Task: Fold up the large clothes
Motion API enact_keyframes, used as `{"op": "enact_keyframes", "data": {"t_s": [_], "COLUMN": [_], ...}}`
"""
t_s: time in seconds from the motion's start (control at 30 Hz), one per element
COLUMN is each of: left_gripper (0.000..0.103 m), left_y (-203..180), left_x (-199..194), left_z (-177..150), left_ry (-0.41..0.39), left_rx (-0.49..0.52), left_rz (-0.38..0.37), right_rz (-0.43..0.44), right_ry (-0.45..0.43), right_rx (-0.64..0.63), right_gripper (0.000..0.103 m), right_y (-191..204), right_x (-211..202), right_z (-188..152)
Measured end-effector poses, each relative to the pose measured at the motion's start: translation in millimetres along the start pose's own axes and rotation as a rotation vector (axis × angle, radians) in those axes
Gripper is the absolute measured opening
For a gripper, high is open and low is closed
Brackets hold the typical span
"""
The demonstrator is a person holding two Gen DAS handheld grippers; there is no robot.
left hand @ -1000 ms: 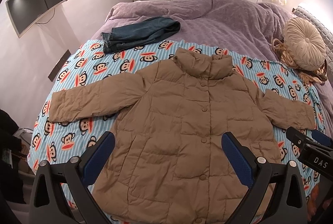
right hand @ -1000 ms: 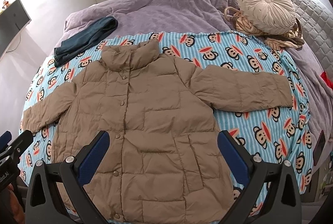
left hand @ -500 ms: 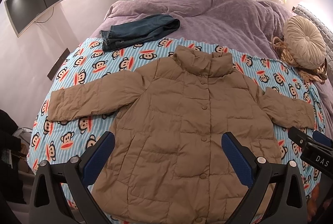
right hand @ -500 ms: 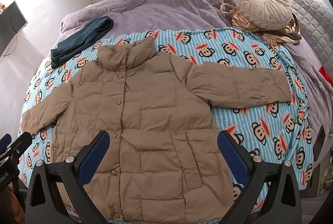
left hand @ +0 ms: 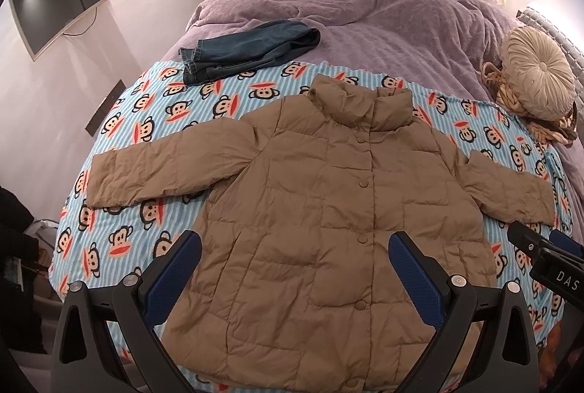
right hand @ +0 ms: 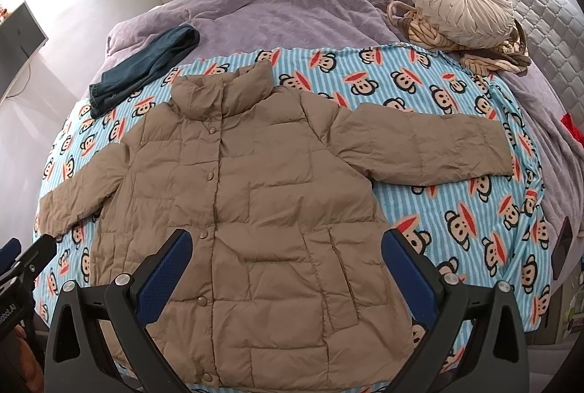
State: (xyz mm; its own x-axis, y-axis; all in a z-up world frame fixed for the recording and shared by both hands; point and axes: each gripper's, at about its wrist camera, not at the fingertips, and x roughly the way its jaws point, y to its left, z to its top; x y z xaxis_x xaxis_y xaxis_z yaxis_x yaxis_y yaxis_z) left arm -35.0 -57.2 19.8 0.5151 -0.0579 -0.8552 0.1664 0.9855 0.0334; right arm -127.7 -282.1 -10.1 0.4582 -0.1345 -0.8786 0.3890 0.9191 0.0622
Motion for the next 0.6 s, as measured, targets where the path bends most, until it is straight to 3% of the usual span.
{"op": "enact_keyframes", "data": {"t_s": [0.6], "left_gripper": [0.103], "left_y": [-2.1], "left_x": [2.5], "left_z": [-1.5], "left_ry": [0.011], "left_rx": [0.01], "left_rz": [0.013], "right_rz": [0.011], "right_ry": [0.012], "right_rx": [0.018], "right_gripper": [0.103], "right_y": [-1.4], "right_x": [5.7], "right_z": [-3.2]}}
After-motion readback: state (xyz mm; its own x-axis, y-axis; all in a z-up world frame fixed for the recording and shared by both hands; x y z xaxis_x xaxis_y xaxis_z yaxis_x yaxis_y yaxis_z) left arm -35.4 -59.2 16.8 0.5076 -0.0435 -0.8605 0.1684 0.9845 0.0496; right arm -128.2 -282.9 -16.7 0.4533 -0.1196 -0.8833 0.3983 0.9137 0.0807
